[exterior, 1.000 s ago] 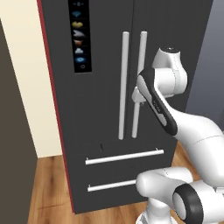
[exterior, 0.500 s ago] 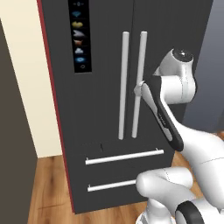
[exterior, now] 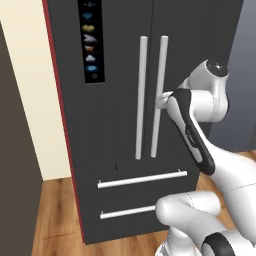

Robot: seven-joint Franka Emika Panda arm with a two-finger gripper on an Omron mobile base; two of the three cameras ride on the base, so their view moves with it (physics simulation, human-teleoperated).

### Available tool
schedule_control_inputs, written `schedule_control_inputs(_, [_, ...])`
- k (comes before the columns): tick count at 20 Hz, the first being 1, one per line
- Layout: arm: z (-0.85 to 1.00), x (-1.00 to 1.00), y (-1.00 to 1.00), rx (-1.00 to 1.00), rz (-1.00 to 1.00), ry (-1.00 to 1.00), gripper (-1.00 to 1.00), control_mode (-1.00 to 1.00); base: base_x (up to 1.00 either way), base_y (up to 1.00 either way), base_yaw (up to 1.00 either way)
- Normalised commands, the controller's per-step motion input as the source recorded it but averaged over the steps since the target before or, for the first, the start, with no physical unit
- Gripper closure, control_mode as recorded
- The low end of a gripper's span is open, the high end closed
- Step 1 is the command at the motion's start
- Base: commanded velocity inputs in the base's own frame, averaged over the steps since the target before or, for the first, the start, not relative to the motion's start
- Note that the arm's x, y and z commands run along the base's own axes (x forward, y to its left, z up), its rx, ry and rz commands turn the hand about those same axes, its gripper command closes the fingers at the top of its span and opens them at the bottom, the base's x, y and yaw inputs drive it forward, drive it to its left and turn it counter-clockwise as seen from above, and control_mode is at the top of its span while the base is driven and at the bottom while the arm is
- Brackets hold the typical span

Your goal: Open the fridge, remove the mango, lemon wedge, and chicken drumstick, and place them on any counter.

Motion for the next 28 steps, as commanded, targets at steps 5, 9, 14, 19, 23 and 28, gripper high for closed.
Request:
schedule_control_inputs(5, [0.88,0.32,-0.13,0.16,-0.07,0.01,-1.0,-1.0,0.0,0.0,0.0])
schedule_control_inputs(9, [0.56,0.34,-0.03,0.05,-0.06,0.0,-1.0,-1.0,0.0,0.0,0.0])
schedule_control_inputs(14, [0.0,0.42,0.0,0.0,-0.01,-0.02,-1.0,-1.0,0.0,0.0,0.0])
schedule_control_inputs(19, [0.0,0.61,0.0,0.0,0.0,-0.14,-1.0,-1.0,0.0,0.0,0.0])
schedule_control_inputs(23, [0.0,0.6,0.0,0.0,0.0,-0.2,-1.0,-1.0,0.0,0.0,0.0])
schedule_control_inputs(28, [-0.01,0.51,-0.01,0.0,0.0,-0.06,-1.0,-1.0,0.0,0.0,0.0])
